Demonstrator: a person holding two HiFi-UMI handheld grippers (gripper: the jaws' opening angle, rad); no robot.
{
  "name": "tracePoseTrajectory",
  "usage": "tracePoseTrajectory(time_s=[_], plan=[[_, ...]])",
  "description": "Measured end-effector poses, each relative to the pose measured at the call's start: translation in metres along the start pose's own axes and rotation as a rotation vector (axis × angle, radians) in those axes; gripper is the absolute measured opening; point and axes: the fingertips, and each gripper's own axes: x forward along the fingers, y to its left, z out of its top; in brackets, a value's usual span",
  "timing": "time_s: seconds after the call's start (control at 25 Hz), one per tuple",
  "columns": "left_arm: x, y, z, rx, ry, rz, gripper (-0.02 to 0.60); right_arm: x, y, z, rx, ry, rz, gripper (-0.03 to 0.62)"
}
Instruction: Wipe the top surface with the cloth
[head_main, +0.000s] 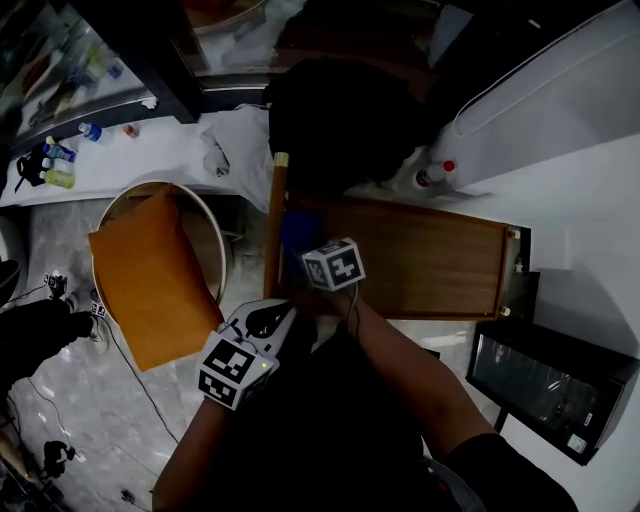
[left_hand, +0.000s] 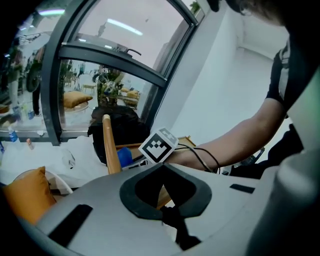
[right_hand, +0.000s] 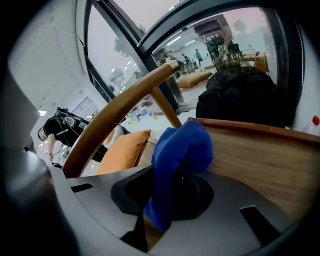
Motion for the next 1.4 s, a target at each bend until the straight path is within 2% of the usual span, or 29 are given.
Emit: tracePoseTrajectory(time_s=[0.2,0.52,0.84,1.04,1.4], plan=[[-0.009,0.007,-0.007,-0.005,0.004,0.005,0.005,0.015,-0.004,-0.006,-0.081,0.021,-0.056,0.081],[-0.003,-0.003,-0.004,0.006,0.003,-0.014,0.005,0.009,-0.006,-0.009,-0.18,0.068,-0.07,0.081],[0.008,-0.019,0.004,0.011,0.006,-0.013,0.005,-0.012,-0.03,-0.019,-0.181,0.103,-0.081,0.081],[0.026,-0.039,0.01,0.021,0.01,-0.032,0.005,-0.031,-0.061,-0.026,-0.189,0.1,-0.114,0.081],[0.062,-0.073,0.013,0.037,0.036,-0.057,0.005,-0.077,-0.103,-0.05,-0.148,0.123,-0.137,0.081]])
